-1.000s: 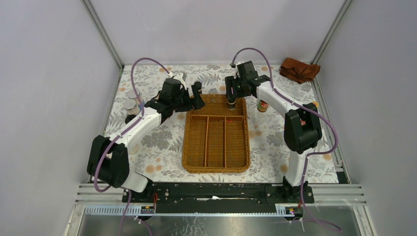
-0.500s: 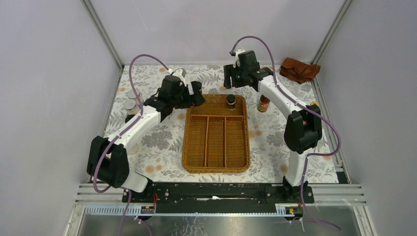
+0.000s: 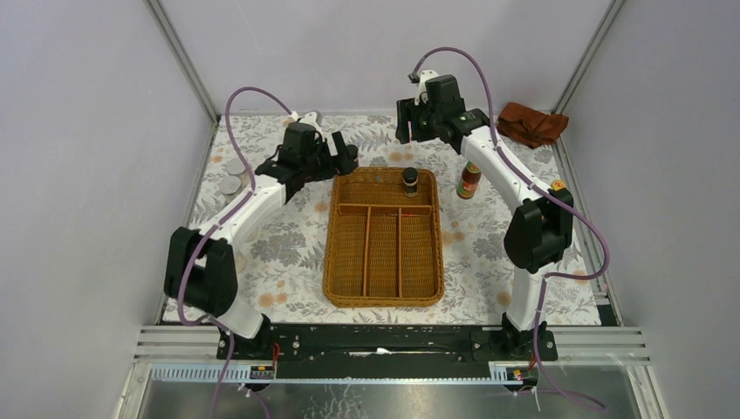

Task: Organize the condiment bottles
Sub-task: Place the bottle in the storage box, then pick up the bottle from the center of the board.

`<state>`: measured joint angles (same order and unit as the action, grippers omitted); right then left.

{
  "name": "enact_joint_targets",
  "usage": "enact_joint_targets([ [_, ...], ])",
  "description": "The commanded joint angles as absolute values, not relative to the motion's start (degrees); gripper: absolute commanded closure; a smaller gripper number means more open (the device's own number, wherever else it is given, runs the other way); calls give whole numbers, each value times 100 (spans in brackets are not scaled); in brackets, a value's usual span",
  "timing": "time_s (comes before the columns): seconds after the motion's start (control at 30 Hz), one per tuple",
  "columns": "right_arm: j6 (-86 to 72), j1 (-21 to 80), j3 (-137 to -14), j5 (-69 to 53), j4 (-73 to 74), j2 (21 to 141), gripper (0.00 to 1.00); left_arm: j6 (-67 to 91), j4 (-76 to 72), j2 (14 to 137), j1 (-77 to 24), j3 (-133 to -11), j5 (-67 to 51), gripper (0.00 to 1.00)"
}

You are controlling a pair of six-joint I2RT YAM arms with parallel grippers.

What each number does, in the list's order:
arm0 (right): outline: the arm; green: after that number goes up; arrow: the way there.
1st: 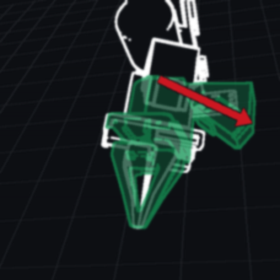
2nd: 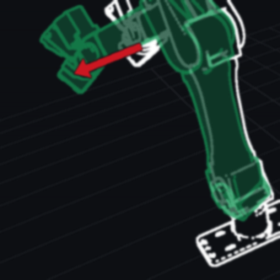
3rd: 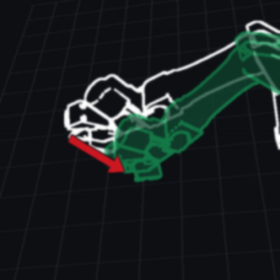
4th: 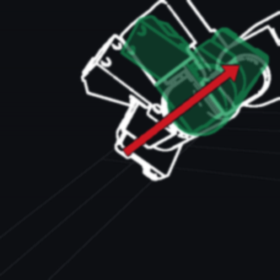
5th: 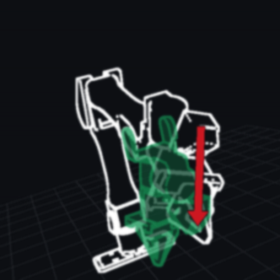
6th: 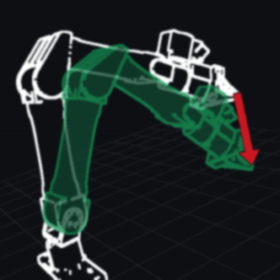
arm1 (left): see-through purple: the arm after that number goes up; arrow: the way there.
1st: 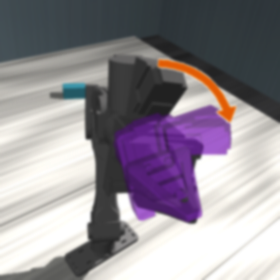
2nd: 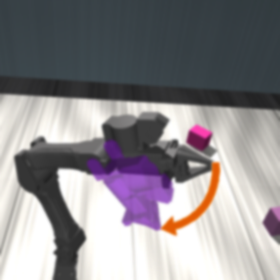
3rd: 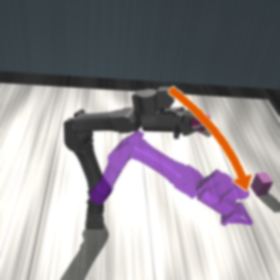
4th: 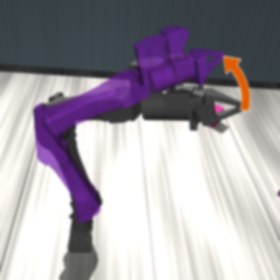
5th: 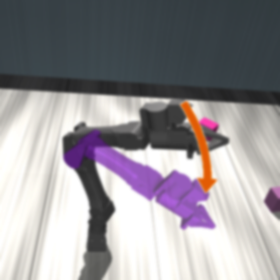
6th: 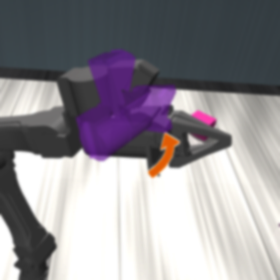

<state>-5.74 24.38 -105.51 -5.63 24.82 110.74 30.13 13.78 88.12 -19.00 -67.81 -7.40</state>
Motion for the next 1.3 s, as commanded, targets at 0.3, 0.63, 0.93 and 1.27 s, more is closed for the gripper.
enact_joint_targets([
  [0.3, -894, 2470, -10351, -394, 1929, 10462, 30, 2668, 435, 10027, -1895, -7234, -136, 8],
  [0.63, -895, 2470, -10178, -482, 1824, 10423, 30, 2094, 19, 10567, -2137, -7702, 271, 9],
  [0.93, -964, 2470, -10503, -570, 1813, 10667, 31, 1811, -206, 10932, -2257, -7832, 455, 10],
  [1.27, -976, 2465, -10728, -606, 1819, 10852, 31, 1518, -581, 11204, -2320, -7891, 897, 11],
])
